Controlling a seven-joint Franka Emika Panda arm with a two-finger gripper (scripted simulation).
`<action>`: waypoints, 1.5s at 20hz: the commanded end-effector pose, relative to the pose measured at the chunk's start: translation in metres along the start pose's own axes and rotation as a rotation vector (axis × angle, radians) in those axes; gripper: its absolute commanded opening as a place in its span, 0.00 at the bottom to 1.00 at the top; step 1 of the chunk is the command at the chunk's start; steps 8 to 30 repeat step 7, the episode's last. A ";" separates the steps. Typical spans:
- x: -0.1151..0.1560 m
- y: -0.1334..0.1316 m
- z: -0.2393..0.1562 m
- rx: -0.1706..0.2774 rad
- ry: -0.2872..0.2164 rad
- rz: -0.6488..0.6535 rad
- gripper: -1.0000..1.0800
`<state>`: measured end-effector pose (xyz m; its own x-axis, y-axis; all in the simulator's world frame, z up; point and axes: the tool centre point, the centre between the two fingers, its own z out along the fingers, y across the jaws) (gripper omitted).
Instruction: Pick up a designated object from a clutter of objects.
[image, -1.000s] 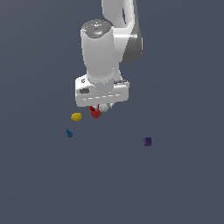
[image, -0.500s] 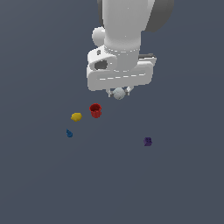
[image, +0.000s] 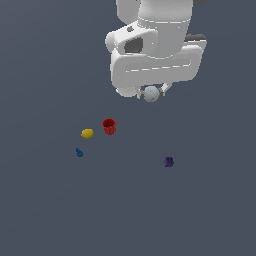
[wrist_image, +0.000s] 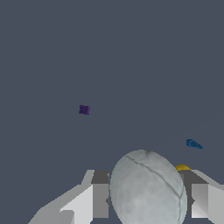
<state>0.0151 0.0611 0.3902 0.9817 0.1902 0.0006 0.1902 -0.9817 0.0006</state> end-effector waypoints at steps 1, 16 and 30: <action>0.003 -0.004 -0.008 0.000 -0.001 0.001 0.00; 0.006 -0.008 -0.014 0.001 -0.001 0.001 0.00; 0.006 -0.008 -0.014 0.001 -0.001 0.001 0.00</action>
